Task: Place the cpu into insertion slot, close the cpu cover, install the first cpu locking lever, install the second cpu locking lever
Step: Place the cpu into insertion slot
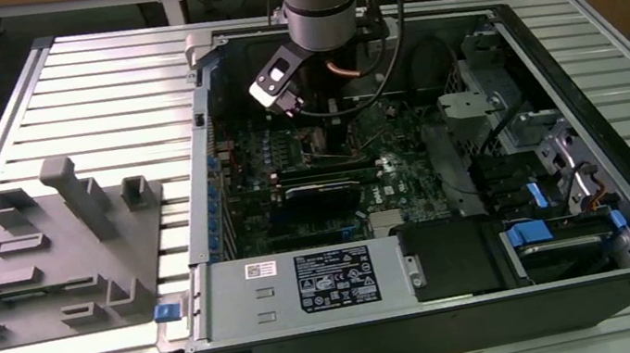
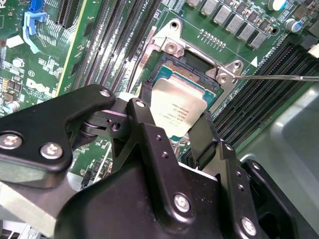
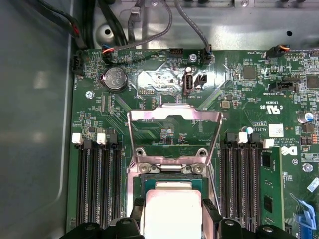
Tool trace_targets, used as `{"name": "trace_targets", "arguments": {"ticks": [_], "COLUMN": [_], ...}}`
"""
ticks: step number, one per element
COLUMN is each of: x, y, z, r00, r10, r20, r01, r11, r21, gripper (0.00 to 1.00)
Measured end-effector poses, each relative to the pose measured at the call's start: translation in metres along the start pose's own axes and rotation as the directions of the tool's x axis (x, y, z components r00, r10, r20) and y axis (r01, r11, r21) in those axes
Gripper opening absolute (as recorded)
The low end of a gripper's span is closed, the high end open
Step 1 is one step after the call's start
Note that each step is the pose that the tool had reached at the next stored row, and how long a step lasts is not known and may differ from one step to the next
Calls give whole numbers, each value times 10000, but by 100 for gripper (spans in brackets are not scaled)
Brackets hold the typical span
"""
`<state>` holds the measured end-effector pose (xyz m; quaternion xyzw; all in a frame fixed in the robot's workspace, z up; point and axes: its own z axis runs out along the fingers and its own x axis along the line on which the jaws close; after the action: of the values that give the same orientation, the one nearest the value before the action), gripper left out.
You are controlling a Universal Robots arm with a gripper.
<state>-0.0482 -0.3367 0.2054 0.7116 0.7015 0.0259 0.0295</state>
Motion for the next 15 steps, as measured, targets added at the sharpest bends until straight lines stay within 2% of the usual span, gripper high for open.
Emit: {"name": "trace_targets", "arguments": {"ticks": [15], "x": [0], "y": [-4], "z": [55], "r00": [10000], "r10": [0], "r20": [2], "r01": [0], "r11": [10000], "r21": [0], "gripper": [54]}}
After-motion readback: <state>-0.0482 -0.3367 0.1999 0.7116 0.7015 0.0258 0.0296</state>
